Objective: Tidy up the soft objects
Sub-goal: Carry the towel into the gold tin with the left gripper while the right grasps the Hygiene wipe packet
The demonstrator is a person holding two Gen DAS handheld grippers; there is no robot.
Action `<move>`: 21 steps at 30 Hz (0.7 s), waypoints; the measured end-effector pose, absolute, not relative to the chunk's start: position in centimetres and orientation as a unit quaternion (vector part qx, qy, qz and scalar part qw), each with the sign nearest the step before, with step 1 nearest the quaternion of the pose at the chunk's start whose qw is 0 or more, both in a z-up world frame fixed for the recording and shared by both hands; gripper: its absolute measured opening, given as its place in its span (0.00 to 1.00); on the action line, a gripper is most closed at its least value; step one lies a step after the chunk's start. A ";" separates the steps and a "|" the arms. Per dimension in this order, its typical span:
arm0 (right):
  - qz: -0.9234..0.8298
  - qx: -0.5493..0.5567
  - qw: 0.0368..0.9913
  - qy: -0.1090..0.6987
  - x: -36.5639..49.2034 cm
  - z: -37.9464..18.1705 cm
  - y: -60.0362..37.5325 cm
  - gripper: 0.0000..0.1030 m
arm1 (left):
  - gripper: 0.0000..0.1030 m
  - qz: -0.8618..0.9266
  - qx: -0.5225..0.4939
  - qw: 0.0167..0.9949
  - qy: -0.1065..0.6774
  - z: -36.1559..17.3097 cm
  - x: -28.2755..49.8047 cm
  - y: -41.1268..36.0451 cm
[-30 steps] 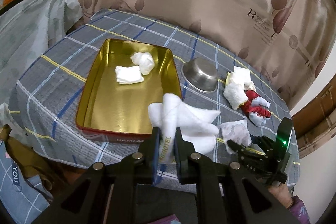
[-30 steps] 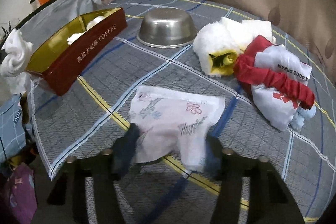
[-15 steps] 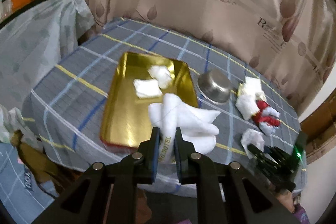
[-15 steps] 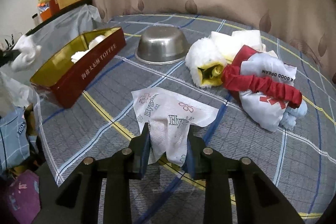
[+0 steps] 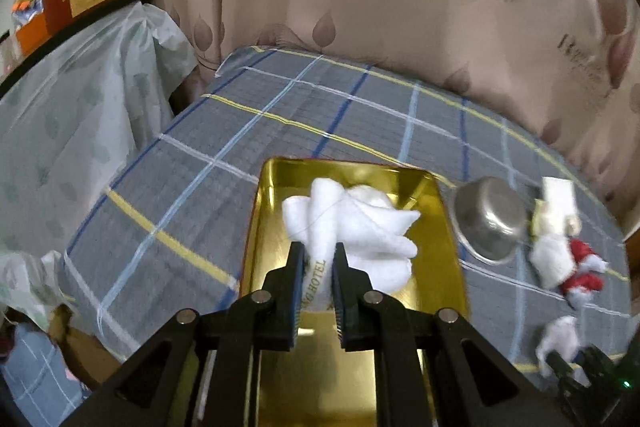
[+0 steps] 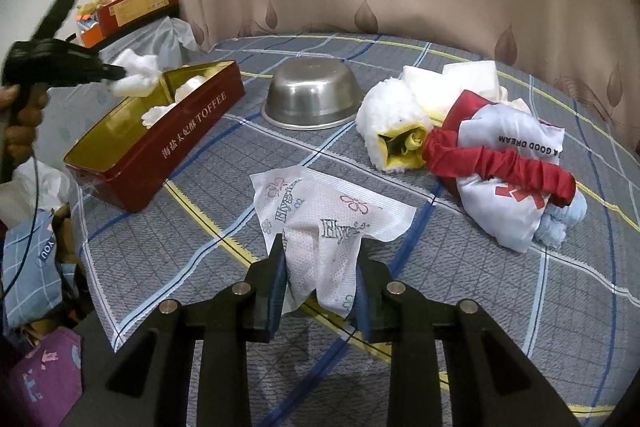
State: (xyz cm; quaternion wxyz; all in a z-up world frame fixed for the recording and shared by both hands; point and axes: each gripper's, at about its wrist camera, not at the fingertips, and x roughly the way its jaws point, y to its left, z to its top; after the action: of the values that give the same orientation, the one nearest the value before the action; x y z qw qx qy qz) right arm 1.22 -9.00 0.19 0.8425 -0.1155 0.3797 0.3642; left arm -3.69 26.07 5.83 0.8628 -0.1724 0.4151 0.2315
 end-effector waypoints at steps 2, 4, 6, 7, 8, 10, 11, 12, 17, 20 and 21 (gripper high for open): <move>0.363 -0.112 0.843 0.381 1.3 0.2 -9.1 0.25 | 0.13 0.244 -0.156 0.858 0.424 5.0 -2.2 26.7; 0.363 -0.109 0.843 0.382 1.4 0.2 -9.2 0.25 | 0.13 0.257 -0.150 0.851 0.433 4.2 -1.1 27.5; 0.364 -0.107 0.842 0.383 1.4 0.1 -9.2 0.25 | 0.14 0.264 -0.150 0.845 0.440 3.3 0.0 28.2; 0.364 -0.107 0.842 0.384 1.4 0.1 -9.2 0.25 | 0.14 0.270 -0.144 0.843 0.442 3.0 0.4 28.4; 0.364 -0.107 0.841 0.384 1.4 0.1 -9.2 0.25 | 0.14 0.273 -0.138 0.842 0.444 2.7 0.8 28.6; 0.364 -0.109 0.841 0.385 1.4 0.1 -9.1 0.25 | 0.15 0.274 -0.131 0.840 0.450 2.2 1.5 28.9; 0.364 -0.110 0.840 0.386 1.4 0.1 -9.1 0.25 | 0.17 0.274 -0.131 0.838 0.453 1.9 1.9 29.1; 0.365 -0.110 0.840 0.387 1.5 0.1 -9.1 0.25 | 0.17 0.274 -0.129 0.838 0.454 1.8 2.1 29.2; 0.364 -0.105 0.840 0.389 1.7 0.0 -9.2 0.25 | 0.38 0.289 -0.093 0.833 0.463 1.1 3.0 29.0; 0.364 -0.104 0.839 0.390 1.8 0.0 -9.2 0.25 | 0.52 0.337 -0.033 0.823 0.456 1.5 3.2 28.2; 0.364 -0.103 0.839 0.390 1.8 -0.1 -9.2 0.25 | 0.52 0.339 -0.029 0.825 0.452 1.8 3.1 28.0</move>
State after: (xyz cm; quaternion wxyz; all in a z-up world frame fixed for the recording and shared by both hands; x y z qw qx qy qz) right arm 1.79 -9.22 -0.05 0.8393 -0.1035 0.3900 0.3645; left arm 3.11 27.96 1.77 0.8245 -0.0286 0.4522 0.3389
